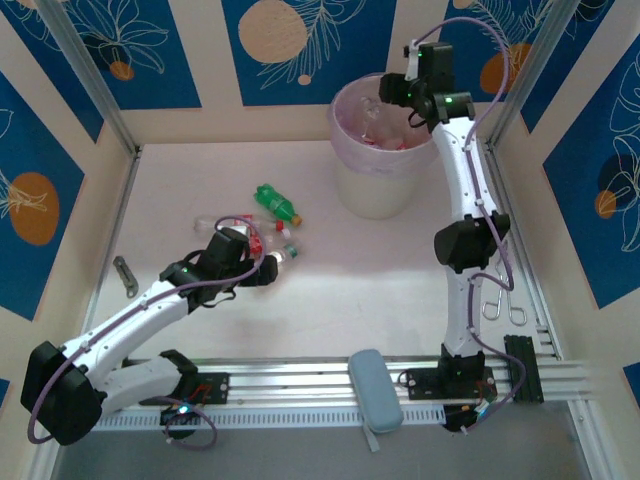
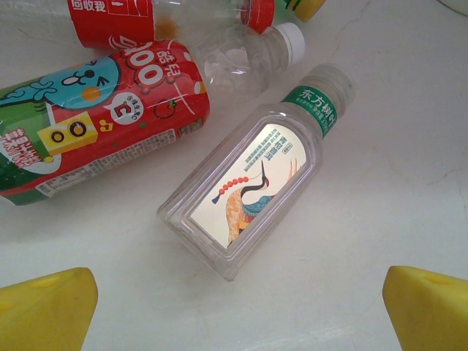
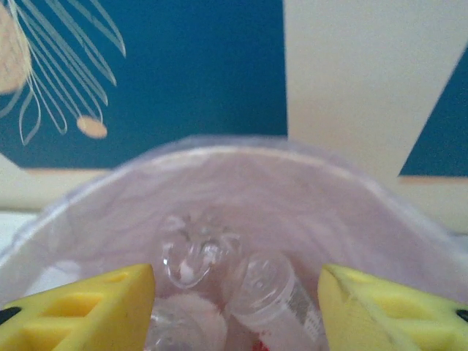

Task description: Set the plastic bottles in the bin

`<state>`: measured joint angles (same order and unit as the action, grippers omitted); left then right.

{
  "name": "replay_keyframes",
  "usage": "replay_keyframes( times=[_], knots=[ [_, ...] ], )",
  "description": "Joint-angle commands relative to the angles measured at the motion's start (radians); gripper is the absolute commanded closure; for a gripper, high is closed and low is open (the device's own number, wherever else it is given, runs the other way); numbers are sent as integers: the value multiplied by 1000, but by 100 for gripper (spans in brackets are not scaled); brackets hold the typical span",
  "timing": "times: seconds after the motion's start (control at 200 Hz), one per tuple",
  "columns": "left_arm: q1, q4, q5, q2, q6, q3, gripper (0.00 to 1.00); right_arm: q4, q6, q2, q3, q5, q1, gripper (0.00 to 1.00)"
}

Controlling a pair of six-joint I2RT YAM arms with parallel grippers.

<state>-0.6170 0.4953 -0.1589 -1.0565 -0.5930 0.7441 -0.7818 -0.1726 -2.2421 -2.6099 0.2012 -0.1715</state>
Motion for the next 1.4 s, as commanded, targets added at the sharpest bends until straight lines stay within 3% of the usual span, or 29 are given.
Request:
replay_keyframes(
  times=[0.0,0.225,0.415,0.495,0.6,0.71,0.855,1.16,1.396],
  knots=[
    [11,12,-6,20,1,-5,0,1,2,11,58,-23,-26,39],
    [10,24,-15,7,7,-8,0,86,-18,63,247,-34,-28,39],
    [10,30,-19,-20,24,-5,0,52,-8,73,167,-38,-24,38],
    [11,28,-17,-38,39,-3,0,12,-3,75,92,-52,-21,32],
    [10,30,-8,-69,77,6,0,-54,5,93,-12,-72,-19,16],
    [11,37,12,-116,128,26,0,-84,17,167,0,-95,-17,3],
    [10,43,13,-180,203,62,0,-94,25,335,192,-162,-15,1],
    [10,56,41,-338,375,178,0,53,-66,802,848,-286,16,1],
    [10,102,81,-451,486,264,2,33,-124,1050,1131,-324,55,1]
  ],
)
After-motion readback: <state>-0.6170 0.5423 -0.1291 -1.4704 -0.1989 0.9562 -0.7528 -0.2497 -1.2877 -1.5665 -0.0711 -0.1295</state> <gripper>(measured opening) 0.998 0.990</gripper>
